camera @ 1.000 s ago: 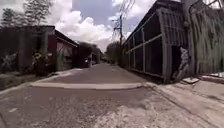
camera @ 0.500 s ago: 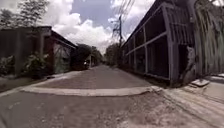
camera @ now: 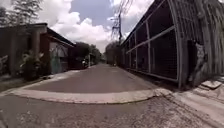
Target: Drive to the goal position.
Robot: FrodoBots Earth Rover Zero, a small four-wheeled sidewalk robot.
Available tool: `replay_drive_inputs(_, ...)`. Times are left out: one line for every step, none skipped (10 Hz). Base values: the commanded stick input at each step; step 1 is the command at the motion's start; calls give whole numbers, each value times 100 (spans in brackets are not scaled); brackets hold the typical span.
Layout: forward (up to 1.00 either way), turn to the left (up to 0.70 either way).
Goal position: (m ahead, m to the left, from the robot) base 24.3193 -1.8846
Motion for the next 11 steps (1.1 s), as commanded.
replay_drive_inputs(70,0)
replay_drive_inputs(70,0)
replay_drive_inputs(70,0)
replay_drive_inputs(70,0)
replay_drive_inputs(70,0)
replay_drive_inputs(70,0)
replay_drive_inputs(70,0)
replay_drive_inputs(70,0)
replay_drive_inputs(70,0)
replay_drive_inputs(70,0)
replay_drive_inputs(70,0)
